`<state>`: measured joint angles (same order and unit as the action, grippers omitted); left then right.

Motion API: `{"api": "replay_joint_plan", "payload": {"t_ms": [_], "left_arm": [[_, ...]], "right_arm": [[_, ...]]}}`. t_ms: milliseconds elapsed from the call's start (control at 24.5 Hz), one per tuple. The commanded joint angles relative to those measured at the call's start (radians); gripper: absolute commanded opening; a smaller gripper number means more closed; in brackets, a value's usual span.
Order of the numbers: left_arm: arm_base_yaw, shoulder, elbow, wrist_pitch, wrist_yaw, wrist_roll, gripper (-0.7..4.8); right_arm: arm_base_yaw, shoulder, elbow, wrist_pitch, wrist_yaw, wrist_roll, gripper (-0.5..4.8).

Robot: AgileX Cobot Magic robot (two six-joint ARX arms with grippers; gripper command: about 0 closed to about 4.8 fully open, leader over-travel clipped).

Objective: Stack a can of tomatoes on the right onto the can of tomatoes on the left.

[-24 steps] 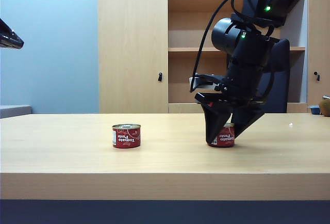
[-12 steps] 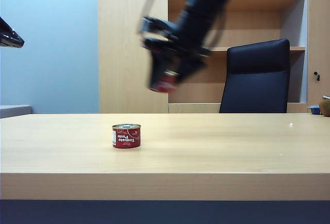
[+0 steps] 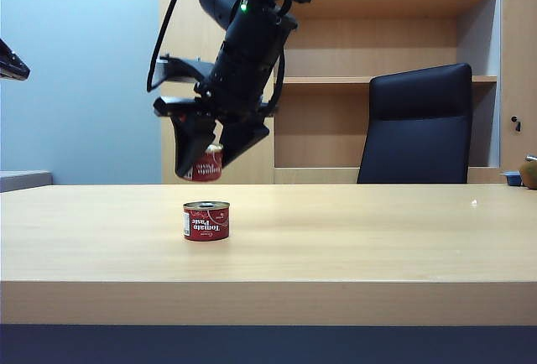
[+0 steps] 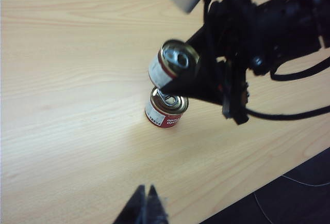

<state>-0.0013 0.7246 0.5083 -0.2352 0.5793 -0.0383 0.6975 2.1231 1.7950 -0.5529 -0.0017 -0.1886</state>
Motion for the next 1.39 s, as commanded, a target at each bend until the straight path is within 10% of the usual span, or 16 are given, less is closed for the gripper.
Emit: {"api": "replay_joint_plan", "payload": {"t_ms": [41, 490, 653, 1143, 1225, 1347, 1388], "left_arm": [[0.001, -0.006, 0.003, 0.014, 0.0, 0.002, -0.05], [0.0, -0.006, 0.003, 0.031, 0.0, 0.001, -0.05], [0.0, -0.006, 0.003, 0.036, 0.0, 0.002, -0.05], [0.0, -0.006, 0.003, 0.036, 0.001, 0.001, -0.05], [0.0, -0.006, 0.003, 0.035, 0.005, -0.008, -0.05], [0.0, -0.006, 0.003, 0.054, 0.003, -0.067, -0.05], [0.001, -0.007, 0.003, 0.058, -0.012, -0.099, -0.05]], "right_arm": [[0.001, 0.004, 0.006, -0.024, 0.003, -0.003, 1.8], [0.001, 0.01, 0.006, -0.042, -0.005, -0.003, 2.82], [0.001, 0.01, 0.006, -0.042, -0.028, -0.003, 4.02], [0.014, -0.026, 0.127, -0.146, -0.01, 0.015, 4.13], [0.029, -0.06, 0.167, -0.151, 0.01, 0.047, 3.31], [0.054, -0.126, 0.183, -0.153, 0.0, 0.047, -0.17], [0.068, -0.17, 0.182, -0.161, 0.0, 0.047, -0.05]]}}
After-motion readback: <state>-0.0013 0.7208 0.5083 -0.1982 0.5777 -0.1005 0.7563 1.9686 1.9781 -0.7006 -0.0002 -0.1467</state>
